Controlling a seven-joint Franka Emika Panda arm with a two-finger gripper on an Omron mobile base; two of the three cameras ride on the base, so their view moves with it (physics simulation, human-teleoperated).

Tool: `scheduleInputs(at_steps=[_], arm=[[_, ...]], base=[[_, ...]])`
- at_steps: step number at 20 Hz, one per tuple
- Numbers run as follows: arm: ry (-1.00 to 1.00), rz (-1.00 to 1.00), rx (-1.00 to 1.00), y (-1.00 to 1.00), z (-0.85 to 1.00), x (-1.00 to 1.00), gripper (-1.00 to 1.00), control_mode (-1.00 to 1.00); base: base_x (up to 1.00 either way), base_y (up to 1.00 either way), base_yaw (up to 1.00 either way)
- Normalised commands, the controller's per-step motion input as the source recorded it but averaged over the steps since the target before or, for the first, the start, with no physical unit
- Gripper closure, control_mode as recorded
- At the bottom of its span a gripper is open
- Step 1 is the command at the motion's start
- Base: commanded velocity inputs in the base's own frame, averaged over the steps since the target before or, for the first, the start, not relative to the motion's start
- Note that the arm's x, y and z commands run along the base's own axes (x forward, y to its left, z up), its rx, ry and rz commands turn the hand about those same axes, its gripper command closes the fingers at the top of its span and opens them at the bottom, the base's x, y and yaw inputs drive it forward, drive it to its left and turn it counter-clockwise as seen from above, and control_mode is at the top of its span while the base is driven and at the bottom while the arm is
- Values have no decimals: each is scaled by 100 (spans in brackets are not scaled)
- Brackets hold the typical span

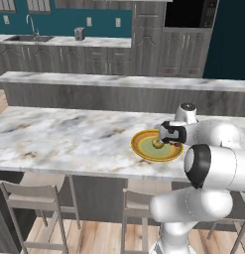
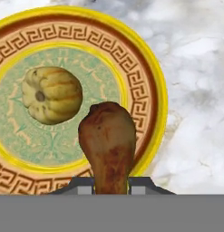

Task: Take the cheese, chicken drumstick, and squash from the fridge and place them on the plate on the dining counter to create an appetizer plate.

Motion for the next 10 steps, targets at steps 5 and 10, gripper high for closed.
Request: scheduleInputs(at_steps=[5,10], arm=[[0,0,0,0,-37,38,100,-100],[1,0,0,-5,-40,29,100,-100]], base=[[0,0,0],[0,0,0]])
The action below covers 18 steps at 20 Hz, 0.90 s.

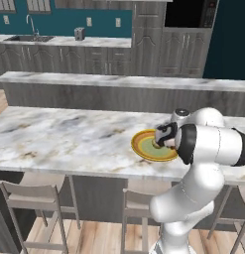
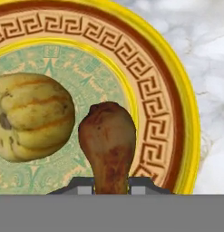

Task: Take the cheese, chicken drumstick, and squash from the fridge and place them on the plate on the dining counter to create an appetizer plate.

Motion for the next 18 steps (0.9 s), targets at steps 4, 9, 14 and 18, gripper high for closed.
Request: scheduleInputs(at_steps=[4,9,14,18], arm=[[0,0,0,-3,-37,26,-100,-100],[0,0,0,-4,-1,1,-100,-100],[-1,0,0,0,23,-9,-100,-100],[-3,0,0,0,52,-19,-100,-100]], base=[[0,0,0],[0,0,0],[0,0,0],[0,0,0]])
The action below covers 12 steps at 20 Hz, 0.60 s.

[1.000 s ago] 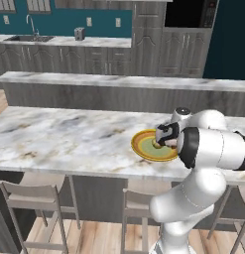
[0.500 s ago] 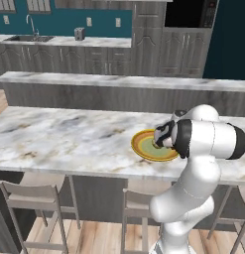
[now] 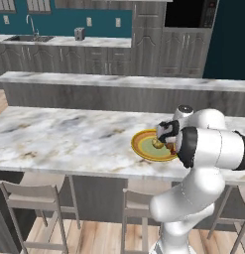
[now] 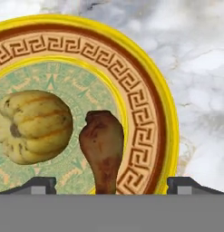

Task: Take the cheese, chicken drumstick, and squash from the fridge and place them on the plate on the dining counter to create an appetizer plate.

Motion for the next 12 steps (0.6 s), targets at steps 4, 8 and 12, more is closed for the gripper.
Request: scheduleInputs(at_steps=[4,8,12], arm=[[-13,0,0,0,73,-47,-100,-100],[-19,1,0,0,80,-63,-100,-100],[-16,4,0,0,83,-61,-100,-100]], base=[[0,0,0],[0,0,0],[0,0,0]])
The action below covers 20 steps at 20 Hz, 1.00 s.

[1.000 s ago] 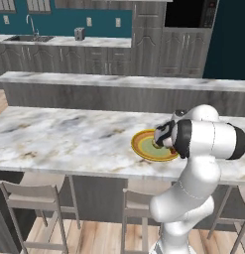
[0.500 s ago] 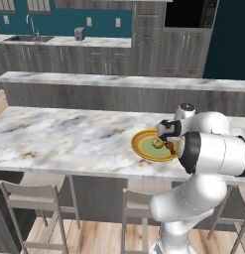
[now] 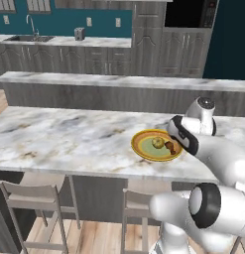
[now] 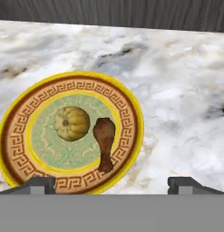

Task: Take the cheese, chicken drumstick, and squash from the fridge and place them on the plate on the dining counter to create an appetizer plate.

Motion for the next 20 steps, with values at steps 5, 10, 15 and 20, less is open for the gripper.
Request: scheduleInputs(at_steps=[5,10,15,20], arm=[[-7,3,-2,1,85,-56,-100,-100],[-2,2,-5,17,75,-60,-100,-100],[0,1,-10,40,36,-73,-100,-100],[0,2,-12,43,12,-83,-100,-100]], base=[[0,0,0],[0,0,0],[0,0,0],[0,0,0]])
